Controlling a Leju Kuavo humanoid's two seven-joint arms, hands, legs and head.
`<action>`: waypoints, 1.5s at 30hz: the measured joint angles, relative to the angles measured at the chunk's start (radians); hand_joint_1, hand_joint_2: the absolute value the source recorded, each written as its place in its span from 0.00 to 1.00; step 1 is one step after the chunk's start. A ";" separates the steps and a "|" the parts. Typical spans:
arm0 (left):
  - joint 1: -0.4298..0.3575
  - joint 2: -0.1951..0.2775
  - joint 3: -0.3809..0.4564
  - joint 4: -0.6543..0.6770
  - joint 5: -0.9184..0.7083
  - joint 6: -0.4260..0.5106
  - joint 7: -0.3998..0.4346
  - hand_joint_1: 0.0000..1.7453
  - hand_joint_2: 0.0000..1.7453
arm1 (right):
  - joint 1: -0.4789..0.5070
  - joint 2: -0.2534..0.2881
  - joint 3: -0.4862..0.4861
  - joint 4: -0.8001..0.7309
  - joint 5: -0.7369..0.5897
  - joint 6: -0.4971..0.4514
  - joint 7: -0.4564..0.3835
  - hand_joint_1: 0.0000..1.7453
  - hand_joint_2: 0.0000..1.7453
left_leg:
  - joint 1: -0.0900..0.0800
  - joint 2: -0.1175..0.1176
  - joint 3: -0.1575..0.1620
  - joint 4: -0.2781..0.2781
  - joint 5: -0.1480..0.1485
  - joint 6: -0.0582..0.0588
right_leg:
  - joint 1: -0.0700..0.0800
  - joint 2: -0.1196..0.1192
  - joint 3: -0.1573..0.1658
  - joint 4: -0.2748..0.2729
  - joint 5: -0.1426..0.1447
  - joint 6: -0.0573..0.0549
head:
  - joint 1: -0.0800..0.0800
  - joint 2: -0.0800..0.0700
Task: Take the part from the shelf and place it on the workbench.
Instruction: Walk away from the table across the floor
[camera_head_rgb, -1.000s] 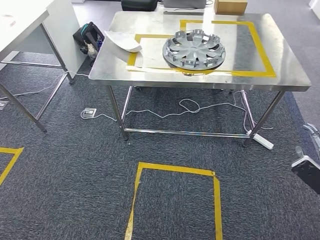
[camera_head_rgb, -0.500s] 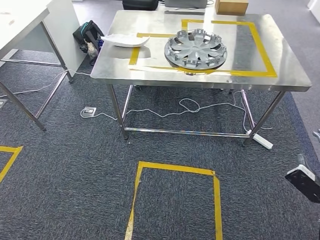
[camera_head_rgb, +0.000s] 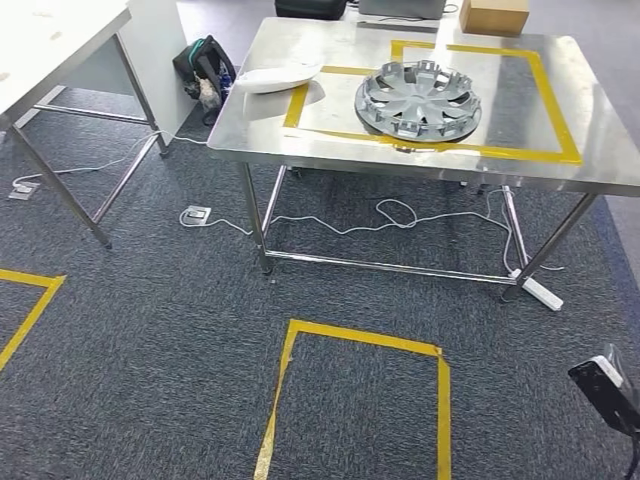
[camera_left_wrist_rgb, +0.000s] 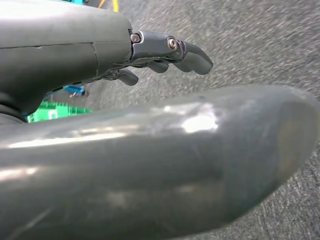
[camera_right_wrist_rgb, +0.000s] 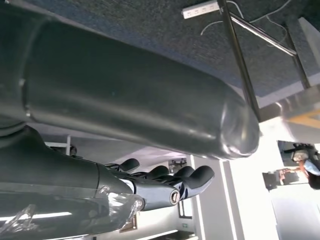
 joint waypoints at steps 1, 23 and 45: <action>0.000 0.000 0.000 0.000 0.000 -0.001 0.002 0.00 0.00 | -0.013 0.014 -0.018 0.026 0.027 -0.019 -0.001 0.00 0.00 | -0.001 -0.009 -0.003 0.004 0.002 -0.005 | 0.000 0.014 0.027 -0.056 0.020 -0.004 | 0.000 0.000; 0.003 -0.011 -0.005 0.000 0.000 -0.003 0.018 0.00 0.00 | -0.158 0.076 -0.234 0.688 0.259 -0.360 0.224 0.00 0.00 | 0.007 0.146 0.048 0.022 -0.070 -0.040 | 0.010 -0.143 0.030 -0.090 0.050 -0.031 | -0.019 0.000; 0.007 -0.009 -0.025 0.000 0.000 -0.004 0.026 0.00 0.00 | -0.209 -0.018 -0.303 1.204 0.279 -0.467 0.415 0.00 0.00 | 0.028 0.057 -0.119 0.315 -0.188 -0.074 | 0.000 -0.077 0.026 -0.097 0.061 -0.051 | -0.012 0.000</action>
